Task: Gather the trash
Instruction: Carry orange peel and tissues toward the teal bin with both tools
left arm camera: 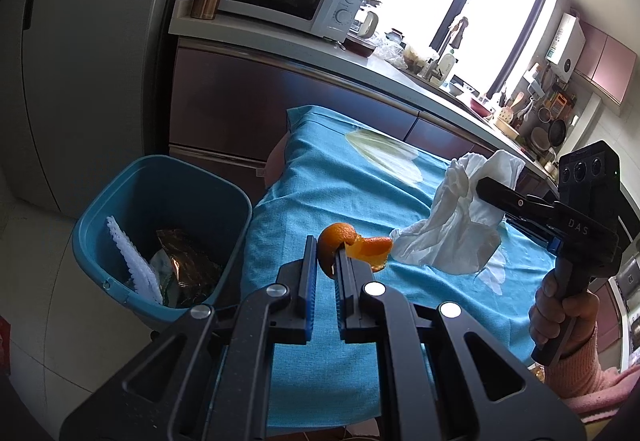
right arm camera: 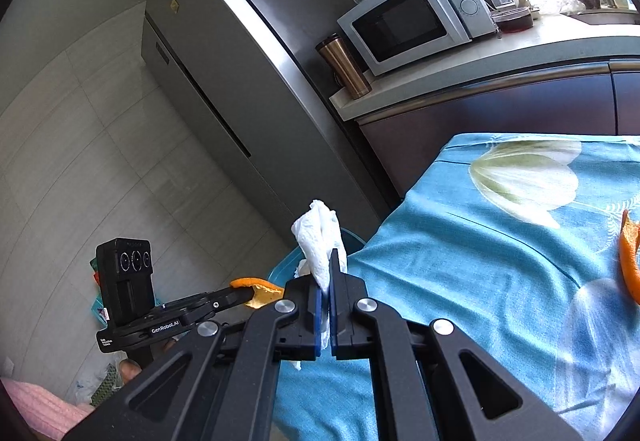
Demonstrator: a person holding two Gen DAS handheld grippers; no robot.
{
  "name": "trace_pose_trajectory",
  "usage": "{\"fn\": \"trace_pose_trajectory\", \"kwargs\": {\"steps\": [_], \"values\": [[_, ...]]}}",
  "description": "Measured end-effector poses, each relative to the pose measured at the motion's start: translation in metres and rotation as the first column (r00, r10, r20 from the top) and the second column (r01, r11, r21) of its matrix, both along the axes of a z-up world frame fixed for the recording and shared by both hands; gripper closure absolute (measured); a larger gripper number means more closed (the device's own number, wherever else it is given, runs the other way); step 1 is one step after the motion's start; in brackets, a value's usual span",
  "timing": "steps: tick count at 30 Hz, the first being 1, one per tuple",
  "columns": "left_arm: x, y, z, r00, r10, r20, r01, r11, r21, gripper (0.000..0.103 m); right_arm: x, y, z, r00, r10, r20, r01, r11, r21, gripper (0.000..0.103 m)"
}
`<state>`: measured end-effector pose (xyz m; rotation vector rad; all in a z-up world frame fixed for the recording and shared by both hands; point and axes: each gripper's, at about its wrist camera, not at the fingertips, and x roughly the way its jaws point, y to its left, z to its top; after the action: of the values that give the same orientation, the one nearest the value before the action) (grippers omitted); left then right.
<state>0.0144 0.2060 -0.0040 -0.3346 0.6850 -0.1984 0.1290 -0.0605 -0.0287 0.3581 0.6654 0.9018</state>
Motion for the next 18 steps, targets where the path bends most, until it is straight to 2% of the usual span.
{"fn": "trace_pose_trajectory", "kwargs": {"steps": [18], "values": [[-0.003, 0.026, 0.001, 0.996, 0.085, 0.0, -0.084, 0.996, 0.035, 0.095, 0.009, 0.045, 0.0, 0.997, 0.076, 0.006, -0.076, 0.997, -0.012, 0.101]]}}
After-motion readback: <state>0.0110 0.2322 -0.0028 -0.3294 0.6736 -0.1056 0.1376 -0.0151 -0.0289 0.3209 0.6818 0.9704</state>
